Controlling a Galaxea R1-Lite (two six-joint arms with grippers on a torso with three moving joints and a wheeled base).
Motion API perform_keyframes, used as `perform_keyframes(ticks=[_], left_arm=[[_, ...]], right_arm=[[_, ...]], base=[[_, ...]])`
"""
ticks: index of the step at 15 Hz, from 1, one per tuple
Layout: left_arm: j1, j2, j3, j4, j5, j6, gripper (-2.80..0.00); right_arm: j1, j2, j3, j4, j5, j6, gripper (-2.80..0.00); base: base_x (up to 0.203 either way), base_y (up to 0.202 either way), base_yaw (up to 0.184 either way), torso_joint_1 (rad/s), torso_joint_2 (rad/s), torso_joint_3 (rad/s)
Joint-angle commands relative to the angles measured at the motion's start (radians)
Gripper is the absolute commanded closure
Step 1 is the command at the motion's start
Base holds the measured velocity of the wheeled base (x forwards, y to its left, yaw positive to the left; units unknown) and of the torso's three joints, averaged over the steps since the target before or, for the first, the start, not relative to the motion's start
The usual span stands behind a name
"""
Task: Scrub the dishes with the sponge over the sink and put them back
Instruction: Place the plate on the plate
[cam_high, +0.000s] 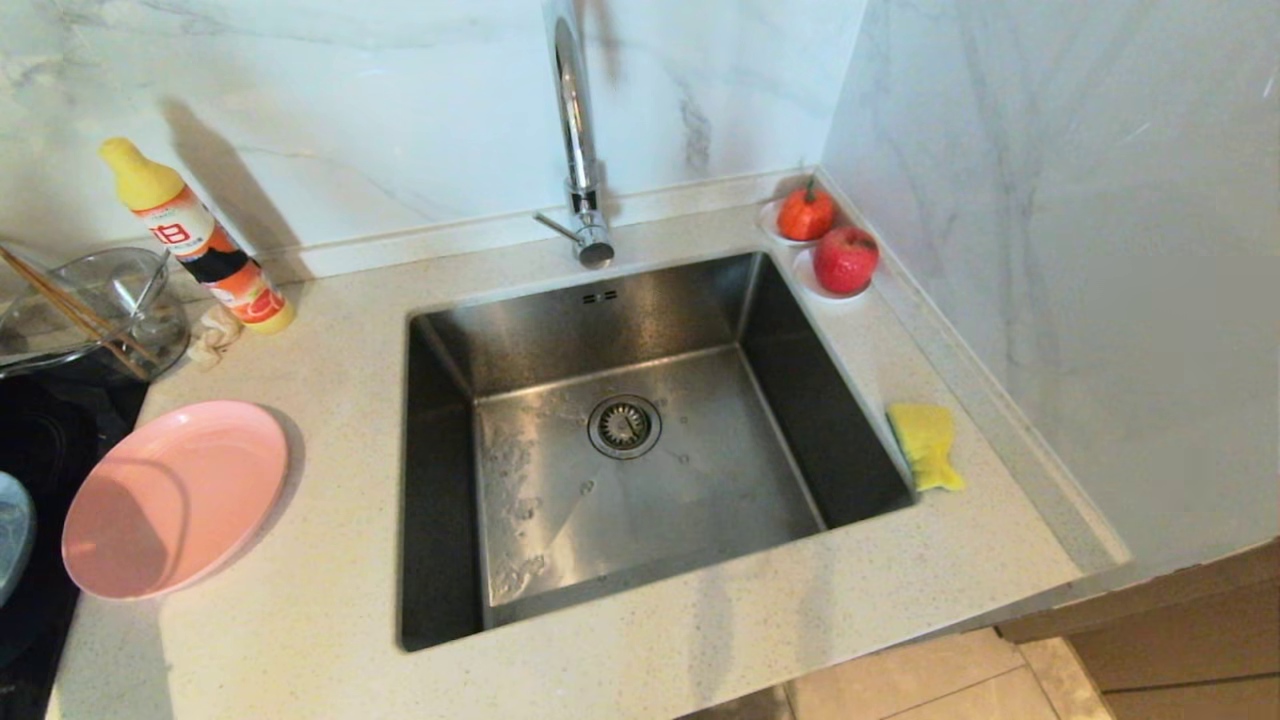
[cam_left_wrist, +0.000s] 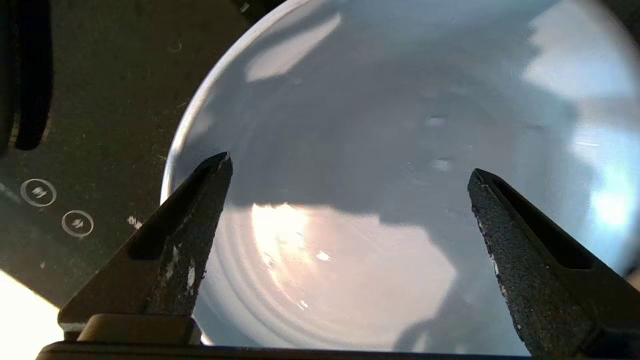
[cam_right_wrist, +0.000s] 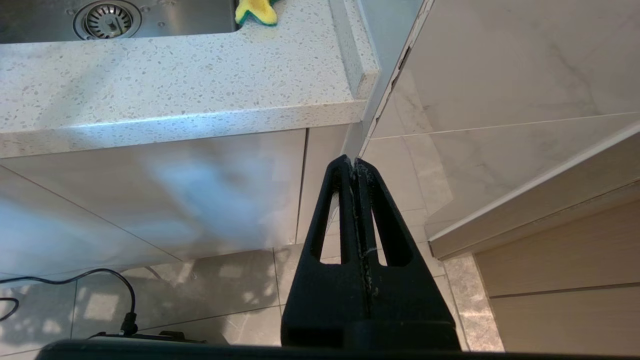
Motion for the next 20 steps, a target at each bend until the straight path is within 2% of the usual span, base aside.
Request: perform_keyframes(ticks=[1,3,5,9,13,20], left_arm=[[-0.002,-0.075,0.0,0.013,-0.003,-0.004,-2.8],[-0.007,-0.128,-0.004,0.04,0.009,-0.002,-2.8],[-0.006,-0.157,-0.009,0.044,0.052,-0.002,-2.8],[0.034,-0.114,-0.011,0.031,0.117,0.007,-2.8],[0.076,-0.036,-0.037,0.028,0.122,0.016,-2.8],[0.079,0.012,-0.004,0.028,0.098,0.025,-2.8]], right_arm=[[0.0,0.0,0.0,0.0,0.0,0.0,0.0],[0.0,0.0,0.0,0.0,0.0,-0.001,0.0],[0.0,0.0,0.0,0.0,0.0,-0.002,0.0],[0.0,0.0,0.0,0.0,0.0,-0.001,0.0],[0.0,0.001,0.0,0.0,0.0,-0.001,0.0],[0.0,0.0,0.0,0.0,0.0,0.0,0.0]], base=[[0.0,0.0,0.0,0.0,0.0,0.0],[0.0,0.0,0.0,0.0,0.0,0.0],[0.0,0.0,0.0,0.0,0.0,0.0],[0.0,0.0,0.0,0.0,0.0,0.0],[0.0,0.0,0.0,0.0,0.0,0.0],[0.0,0.0,0.0,0.0,0.0,0.0]])
